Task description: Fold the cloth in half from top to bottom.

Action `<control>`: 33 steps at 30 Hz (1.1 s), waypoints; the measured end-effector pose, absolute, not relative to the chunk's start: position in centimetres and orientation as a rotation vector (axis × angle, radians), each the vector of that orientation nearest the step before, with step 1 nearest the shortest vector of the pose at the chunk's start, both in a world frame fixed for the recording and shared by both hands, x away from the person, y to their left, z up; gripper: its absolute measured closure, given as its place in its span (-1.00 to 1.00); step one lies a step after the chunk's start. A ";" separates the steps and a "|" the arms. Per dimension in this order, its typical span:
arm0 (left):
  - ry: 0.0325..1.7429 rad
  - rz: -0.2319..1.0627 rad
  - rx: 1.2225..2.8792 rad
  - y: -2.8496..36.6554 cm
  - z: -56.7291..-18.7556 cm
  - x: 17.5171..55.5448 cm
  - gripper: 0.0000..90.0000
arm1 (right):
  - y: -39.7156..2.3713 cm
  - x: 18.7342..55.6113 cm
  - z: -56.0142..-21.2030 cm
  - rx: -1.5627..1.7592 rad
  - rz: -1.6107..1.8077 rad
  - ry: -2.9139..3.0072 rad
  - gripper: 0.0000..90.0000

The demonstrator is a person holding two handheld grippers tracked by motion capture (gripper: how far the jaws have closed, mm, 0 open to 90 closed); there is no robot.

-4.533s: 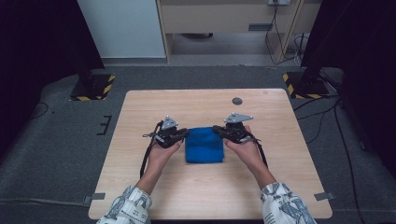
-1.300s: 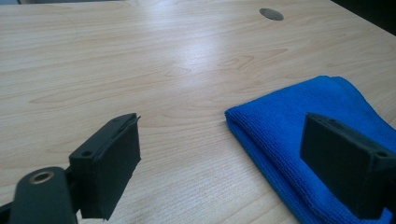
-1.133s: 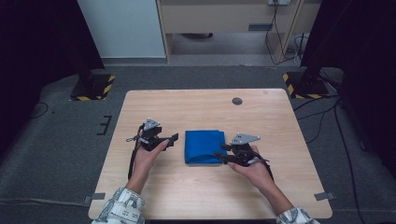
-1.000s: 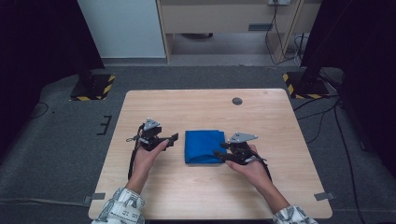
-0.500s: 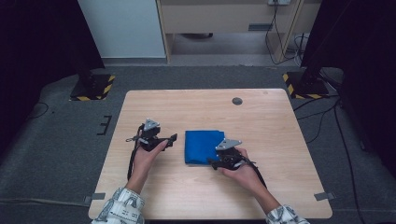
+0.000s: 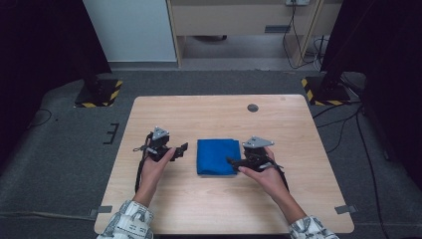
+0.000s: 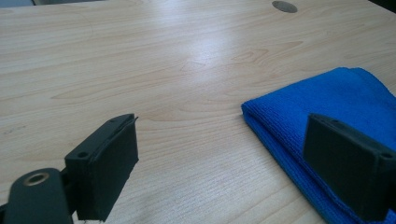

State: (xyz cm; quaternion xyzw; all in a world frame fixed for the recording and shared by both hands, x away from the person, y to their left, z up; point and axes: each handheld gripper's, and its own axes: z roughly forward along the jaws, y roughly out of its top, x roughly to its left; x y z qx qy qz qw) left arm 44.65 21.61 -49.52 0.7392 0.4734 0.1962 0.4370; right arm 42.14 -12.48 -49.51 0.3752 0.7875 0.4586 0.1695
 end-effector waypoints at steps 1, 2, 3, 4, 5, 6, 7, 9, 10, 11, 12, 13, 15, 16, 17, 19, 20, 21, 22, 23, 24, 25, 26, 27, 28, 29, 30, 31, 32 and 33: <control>1.174 0.487 1.835 21.6 -49.5 44.6 -0.79 | -13.1 42.5 -49.2 1.087 1.311 2.205 -0.79; 1.174 0.487 1.835 21.6 -49.5 44.6 -0.80 | -13.1 42.5 -49.2 1.087 1.311 2.205 -0.79; 1.169 0.487 1.839 21.6 -49.5 44.5 -0.80 | -13.7 42.8 -49.0 1.102 1.316 2.191 -0.80; 1.169 0.487 1.839 21.6 -49.5 44.5 -0.80 | -14.0 42.9 -49.0 1.098 1.313 2.185 -0.80; 1.164 0.488 1.848 21.7 -49.5 44.4 -0.81 | -14.2 42.9 -48.9 1.110 1.312 2.175 -0.81; 1.164 0.488 1.848 21.7 -49.5 44.4 -0.81 | -14.2 42.9 -48.9 1.110 1.312 2.175 -0.81; 1.163 0.493 1.853 21.7 -49.5 44.4 -0.81 | -14.5 43.0 -48.9 1.122 1.312 2.171 -0.81; 1.164 0.496 1.857 21.9 -49.5 44.3 -0.81 | -15.2 43.2 -48.9 1.136 1.306 2.158 -0.81; 1.163 0.495 1.851 22.1 -49.5 44.2 -0.81 | -15.7 43.3 -48.9 1.149 1.305 2.148 -0.81; 1.165 0.495 1.847 22.1 -49.5 44.1 -0.81 | -15.9 43.3 -48.9 1.152 1.304 2.148 -0.81; 1.165 0.495 1.847 22.1 -49.5 44.1 -0.81 | -15.9 43.3 -48.9 1.152 1.304 2.148 -0.81; 1.163 0.496 1.852 22.3 -49.4 44.1 -0.81 | -16.2 43.3 -48.9 1.155 1.301 2.145 -0.81; 1.163 0.498 1.854 22.5 -49.4 43.9 -0.82 | -16.9 43.3 -48.9 1.168 1.290 2.140 -0.81; 1.164 0.500 1.855 22.6 -49.5 43.8 -0.82 | -16.9 43.3 -48.9 1.168 1.290 2.140 -0.81; 1.166 0.506 1.861 22.8 -49.5 43.7 -0.82 | -17.4 43.3 -48.9 1.173 1.288 2.135 -0.81; 1.166 0.510 1.872 23.0 -49.6 43.6 -0.82 | -18.0 43.2 -49.0 1.188 1.290 2.128 -0.81; 1.166 0.510 1.872 23.0 -49.6 43.6 -0.82 | -18.0 43.2 -49.0 1.188 1.290 2.128 -0.81; 1.169 0.511 1.874 23.1 -49.7 43.5 -0.82 | -18.2 43.1 -49.0 1.191 1.288 2.129 -0.81; 1.170 0.511 1.876 23.2 -49.7 43.4 -0.82 | -18.5 43.0 -49.2 1.196 1.282 2.132 -0.81; 1.169 0.514 1.885 23.4 -49.8 43.3 -0.82 | -19.1 42.8 -49.4 1.209 1.274 2.130 -0.81; 1.169 0.514 1.885 23.4 -49.8 43.3 -0.82 | -19.1 42.8 -49.4 1.209 1.274 2.130 -0.81; 1.169 0.521 1.895 23.5 -49.8 43.1 -0.82 | -19.3 42.8 -49.5 1.215 1.271 2.130 -0.81; 1.169 0.516 1.892 23.6 -49.9 43.0 -0.82 | -19.8 42.6 -49.7 1.225 1.264 2.132 -0.81; 1.170 0.515 1.899 23.7 -50.0 42.9 -0.82 | -20.0 42.5 -49.8 1.226 1.260 2.130 -0.81; 1.170 0.520 1.907 23.8 -50.0 42.8 -0.82 | -20.4 42.3 -50.0 1.231 1.255 2.132 -0.81; 1.172 0.517 1.908 23.9 -50.1 42.7 -0.82 | -20.6 42.2 -50.1 1.239 1.254 2.132 -0.81; 1.176 0.516 1.906 24.0 -50.2 42.7 -0.82 | -20.9 42.1 -50.2 1.247 1.251 2.132 -0.81; 1.178 0.518 1.916 24.2 -50.2 42.6 -0.82 | -21.4 41.9 -50.5 1.248 1.228 2.146 -0.81; 1.185 0.520 1.914 24.3 -50.2 42.6 -0.82 | -21.4 41.9 -50.5 1.248 1.228 2.146 -0.81; 1.186 0.519 1.920 24.5 -50.3 42.5 -0.82 | -21.6 41.9 -50.6 1.250 1.220 2.149 -0.81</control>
